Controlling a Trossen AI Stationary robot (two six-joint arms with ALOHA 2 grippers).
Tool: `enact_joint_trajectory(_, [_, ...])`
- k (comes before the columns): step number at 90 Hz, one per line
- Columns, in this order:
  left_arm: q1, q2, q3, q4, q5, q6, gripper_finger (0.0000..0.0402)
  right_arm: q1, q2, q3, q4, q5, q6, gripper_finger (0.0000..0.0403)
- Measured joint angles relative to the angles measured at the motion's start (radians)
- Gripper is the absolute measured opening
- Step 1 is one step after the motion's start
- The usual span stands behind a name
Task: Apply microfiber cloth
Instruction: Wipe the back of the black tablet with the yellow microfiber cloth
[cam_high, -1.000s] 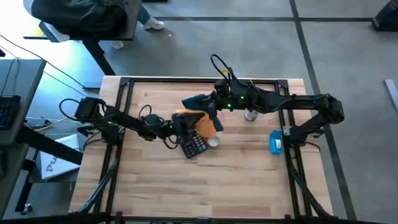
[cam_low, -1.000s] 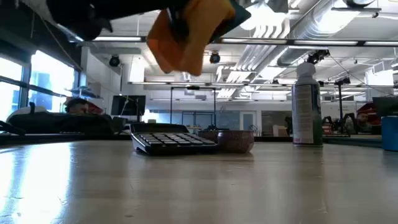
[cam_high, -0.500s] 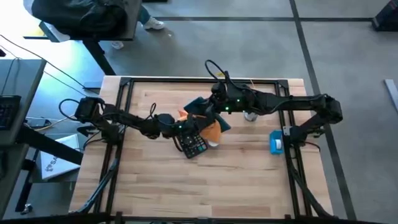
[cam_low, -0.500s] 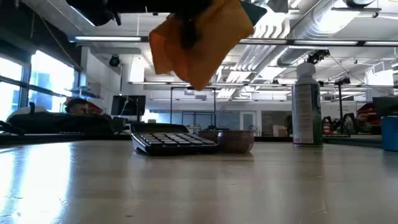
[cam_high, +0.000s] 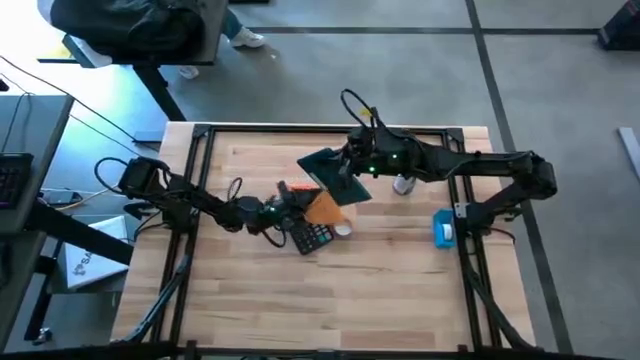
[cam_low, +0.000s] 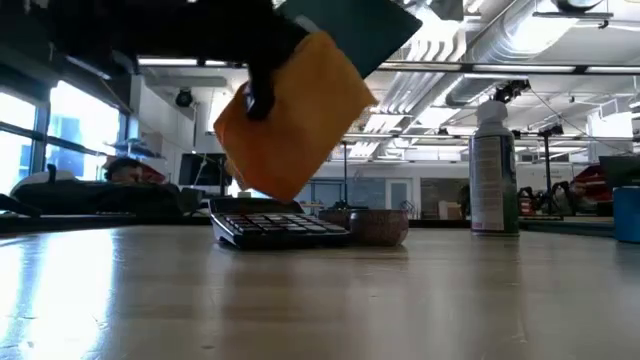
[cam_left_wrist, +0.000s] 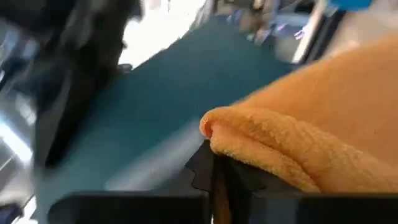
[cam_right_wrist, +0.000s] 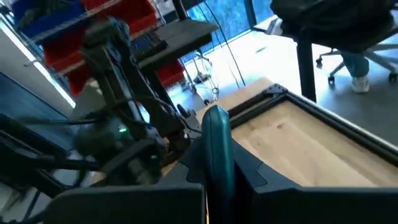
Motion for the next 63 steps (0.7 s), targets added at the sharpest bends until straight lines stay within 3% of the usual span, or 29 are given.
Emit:
enact_joint_trajectory(8, [0.003, -0.003, -0.009, 0.174, 0.016, 0.086, 0.0, 0.005, 0.004, 0.0, -0.013, -0.005, -0.001, 0.0])
enact_joint_trajectory(32, [0.024, -0.049, 0.032, 0.173, 0.027, 0.29, 0.0, 0.015, 0.014, 0.003, 0.011, 0.021, -0.012, 0.0])
enact_joint_trajectory(45, [0.025, -0.052, 0.005, 0.158, -0.027, 0.227, 0.0, 0.008, 0.003, -0.005, -0.008, 0.026, -0.061, 0.0])
enact_joint_trajectory(63, [-0.021, -0.051, -0.056, 0.142, -0.016, 0.075, 0.0, -0.022, -0.054, -0.002, 0.023, 0.126, -0.149, 0.0])
